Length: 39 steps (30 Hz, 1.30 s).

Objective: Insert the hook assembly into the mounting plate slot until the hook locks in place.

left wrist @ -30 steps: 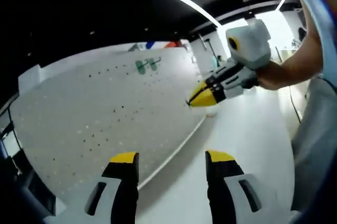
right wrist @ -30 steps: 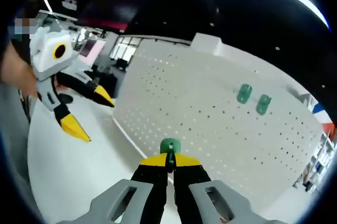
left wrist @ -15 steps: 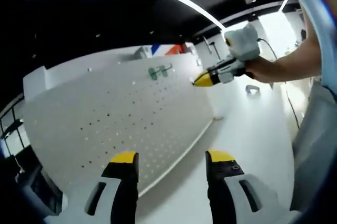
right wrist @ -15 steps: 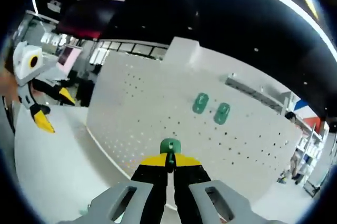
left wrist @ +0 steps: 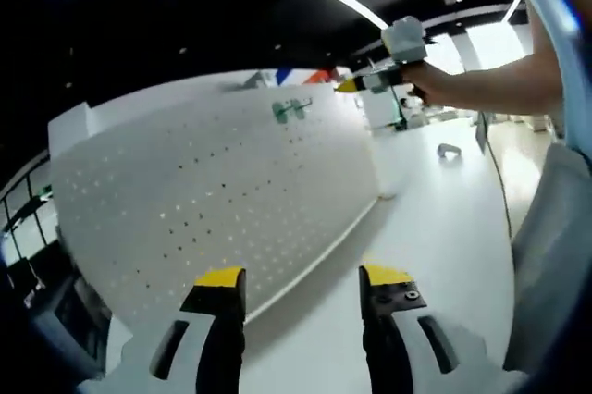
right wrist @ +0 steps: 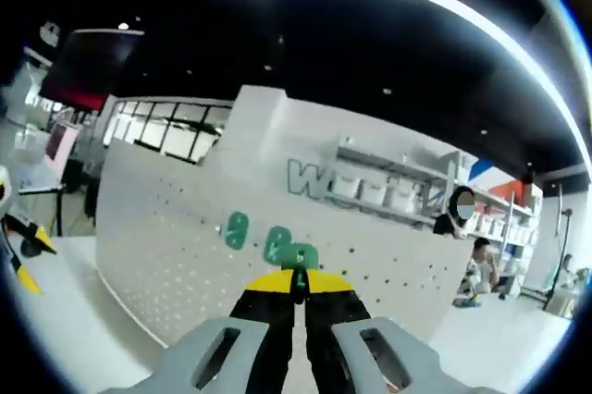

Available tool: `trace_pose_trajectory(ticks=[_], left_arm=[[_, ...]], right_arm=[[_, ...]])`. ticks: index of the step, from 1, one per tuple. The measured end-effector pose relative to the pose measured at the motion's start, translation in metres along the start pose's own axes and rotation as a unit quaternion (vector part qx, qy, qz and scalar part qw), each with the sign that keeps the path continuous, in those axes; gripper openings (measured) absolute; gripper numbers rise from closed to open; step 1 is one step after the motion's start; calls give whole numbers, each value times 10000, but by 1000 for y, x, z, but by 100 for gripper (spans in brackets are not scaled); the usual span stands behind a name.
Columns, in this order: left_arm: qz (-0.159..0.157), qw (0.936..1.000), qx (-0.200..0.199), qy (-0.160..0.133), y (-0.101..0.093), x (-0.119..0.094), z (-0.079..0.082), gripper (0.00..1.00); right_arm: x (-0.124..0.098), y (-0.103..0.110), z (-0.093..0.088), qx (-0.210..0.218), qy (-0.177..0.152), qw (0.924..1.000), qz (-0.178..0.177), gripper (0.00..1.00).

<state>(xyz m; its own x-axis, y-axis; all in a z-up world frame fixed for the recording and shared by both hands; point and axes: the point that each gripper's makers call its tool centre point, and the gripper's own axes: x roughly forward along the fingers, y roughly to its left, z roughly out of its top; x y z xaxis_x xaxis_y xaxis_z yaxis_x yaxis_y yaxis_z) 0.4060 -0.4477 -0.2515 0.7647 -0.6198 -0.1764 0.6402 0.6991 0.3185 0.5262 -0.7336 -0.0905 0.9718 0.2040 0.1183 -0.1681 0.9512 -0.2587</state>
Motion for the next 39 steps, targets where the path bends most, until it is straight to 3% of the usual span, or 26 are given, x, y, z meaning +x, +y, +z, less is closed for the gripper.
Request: trace_pose_trajectory(ticks=[6, 23, 39], left_arm=[[2, 10000, 27, 3, 1, 1, -2, 50], [30, 10000, 0, -56, 1, -1, -2, 48], [77, 9999, -114, 41, 7, -4, -11, 46]], right_arm=[[11, -7, 2, 188, -37, 9997, -133, 1], [31, -10, 0, 221, -33, 9993, -285, 1], [53, -15, -12, 324, 26, 9989, -327, 1]])
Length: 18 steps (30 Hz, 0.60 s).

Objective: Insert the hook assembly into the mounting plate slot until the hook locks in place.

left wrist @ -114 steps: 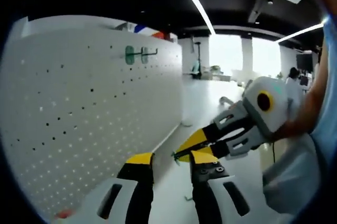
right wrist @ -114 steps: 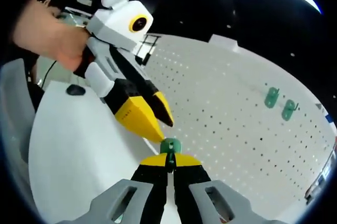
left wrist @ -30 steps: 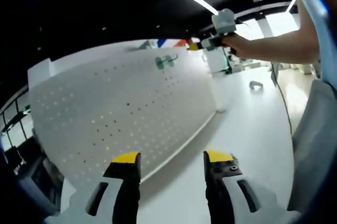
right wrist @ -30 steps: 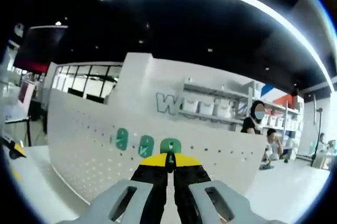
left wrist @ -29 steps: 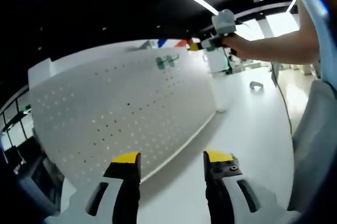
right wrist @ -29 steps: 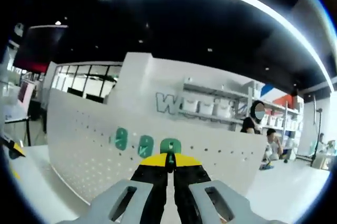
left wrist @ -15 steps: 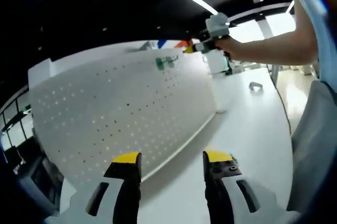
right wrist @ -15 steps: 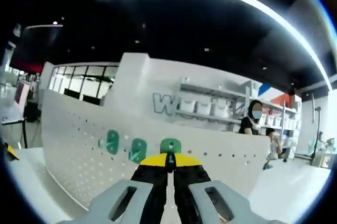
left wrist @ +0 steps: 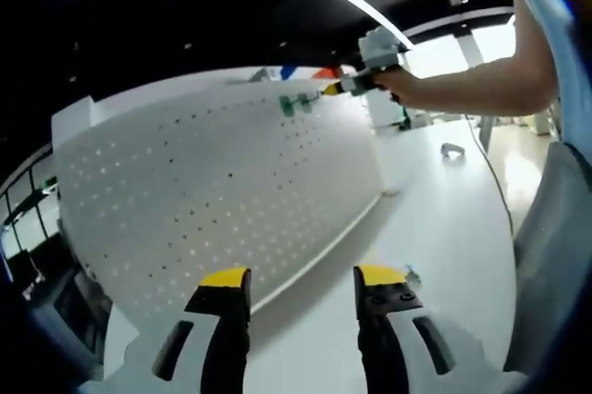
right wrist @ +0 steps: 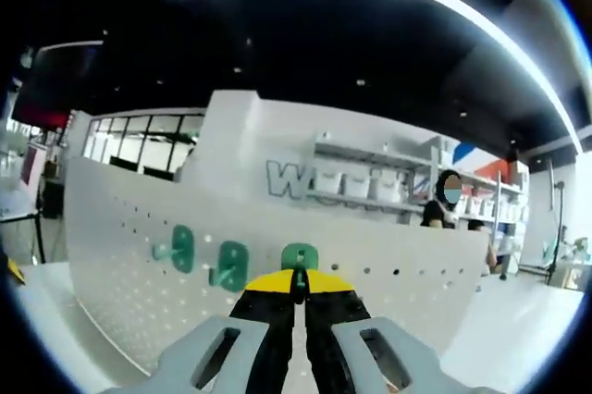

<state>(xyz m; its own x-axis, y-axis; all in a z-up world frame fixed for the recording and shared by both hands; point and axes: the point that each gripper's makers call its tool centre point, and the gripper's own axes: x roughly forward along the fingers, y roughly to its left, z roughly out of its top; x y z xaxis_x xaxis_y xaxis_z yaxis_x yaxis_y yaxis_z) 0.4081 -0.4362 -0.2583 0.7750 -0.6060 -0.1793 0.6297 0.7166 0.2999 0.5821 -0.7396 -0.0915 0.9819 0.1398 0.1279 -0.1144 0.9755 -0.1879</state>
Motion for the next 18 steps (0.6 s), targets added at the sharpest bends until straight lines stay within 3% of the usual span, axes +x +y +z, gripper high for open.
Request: trace_pose_trajectory(ticks=[18], left_arm=[[-60, 10000, -49, 7, -4, 0, -1, 44]], right_arm=[[6, 0, -3, 0, -19, 10000, 9, 0]])
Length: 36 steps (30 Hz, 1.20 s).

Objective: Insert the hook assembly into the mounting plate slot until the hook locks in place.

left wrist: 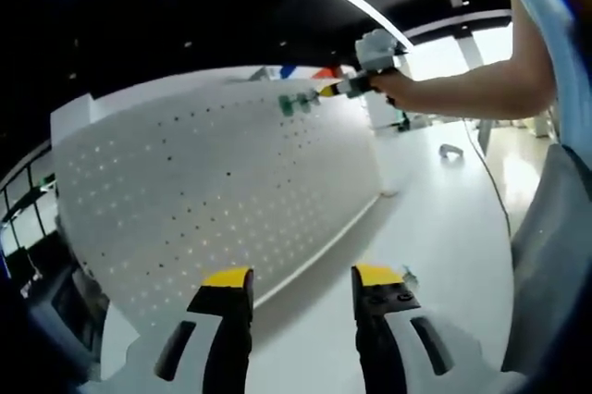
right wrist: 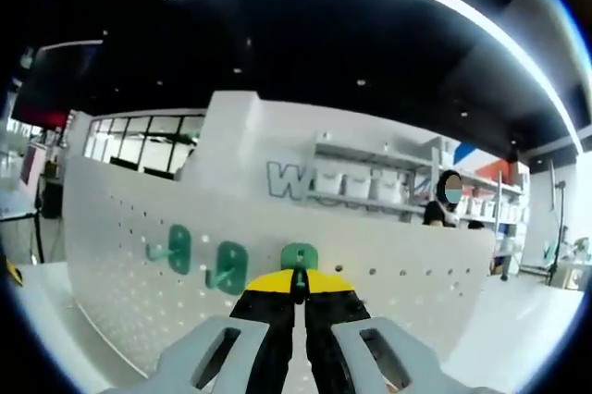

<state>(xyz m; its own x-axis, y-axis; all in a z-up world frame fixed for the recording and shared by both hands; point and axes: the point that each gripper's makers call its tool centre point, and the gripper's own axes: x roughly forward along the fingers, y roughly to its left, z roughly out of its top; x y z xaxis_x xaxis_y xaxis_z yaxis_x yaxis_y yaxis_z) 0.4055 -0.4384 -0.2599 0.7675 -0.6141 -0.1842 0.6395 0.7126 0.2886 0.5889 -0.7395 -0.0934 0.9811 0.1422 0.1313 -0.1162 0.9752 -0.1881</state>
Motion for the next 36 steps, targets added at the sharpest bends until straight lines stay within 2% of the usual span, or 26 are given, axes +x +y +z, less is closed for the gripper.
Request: trace_pose_trajectory(ticks=[36], left_arm=[[22, 10000, -75, -29, 3, -1, 0, 41]], right_arm=[[8, 1, -11, -38, 145, 9998, -147, 1]])
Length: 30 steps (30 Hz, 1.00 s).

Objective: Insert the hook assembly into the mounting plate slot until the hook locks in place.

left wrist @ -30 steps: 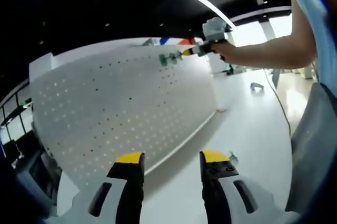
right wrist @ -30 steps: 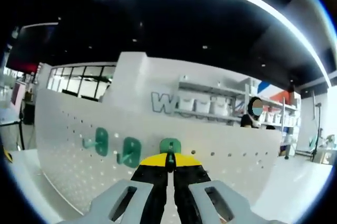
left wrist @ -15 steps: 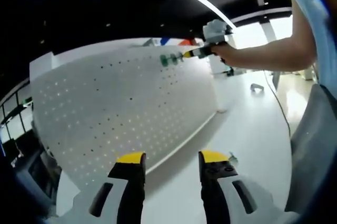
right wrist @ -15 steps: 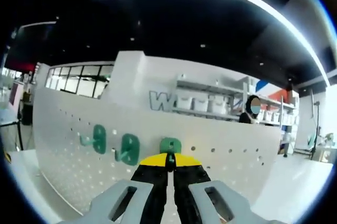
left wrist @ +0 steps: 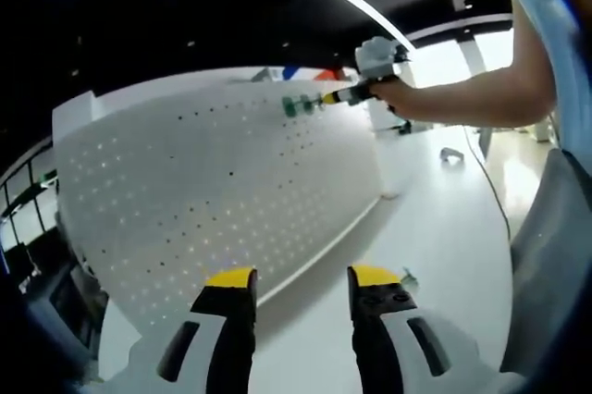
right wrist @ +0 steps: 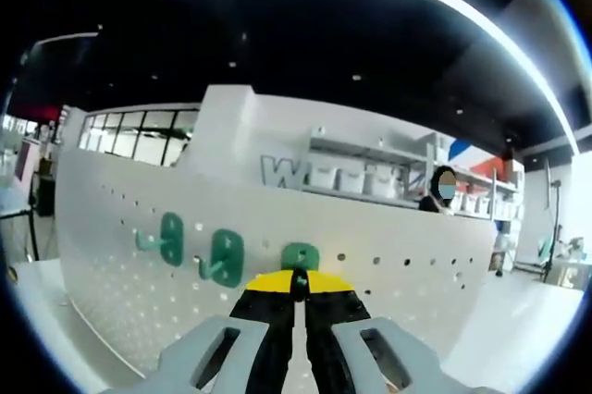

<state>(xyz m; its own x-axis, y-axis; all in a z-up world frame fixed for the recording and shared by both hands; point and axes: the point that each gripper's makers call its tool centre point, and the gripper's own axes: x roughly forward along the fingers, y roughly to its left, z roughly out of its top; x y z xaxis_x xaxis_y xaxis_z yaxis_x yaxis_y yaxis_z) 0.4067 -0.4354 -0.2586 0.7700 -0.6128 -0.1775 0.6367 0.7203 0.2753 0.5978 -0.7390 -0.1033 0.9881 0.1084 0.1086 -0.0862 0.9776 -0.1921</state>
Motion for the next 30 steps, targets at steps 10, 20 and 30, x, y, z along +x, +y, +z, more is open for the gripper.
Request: trace_pose_trajectory(ticks=[10, 20, 30], left_arm=[[3, 10000, 0, 7, -1, 0, 0, 41], [-18, 10000, 4, 13, -2, 0, 0, 42], [-82, 10000, 17, 30, -6, 0, 0, 41]], right_arm=[[-1, 0, -2, -119, 36, 9999, 24, 1], [-7, 2, -4, -214, 130, 9997, 55, 9], [-15, -1, -4, -112, 123, 9998, 88, 26]])
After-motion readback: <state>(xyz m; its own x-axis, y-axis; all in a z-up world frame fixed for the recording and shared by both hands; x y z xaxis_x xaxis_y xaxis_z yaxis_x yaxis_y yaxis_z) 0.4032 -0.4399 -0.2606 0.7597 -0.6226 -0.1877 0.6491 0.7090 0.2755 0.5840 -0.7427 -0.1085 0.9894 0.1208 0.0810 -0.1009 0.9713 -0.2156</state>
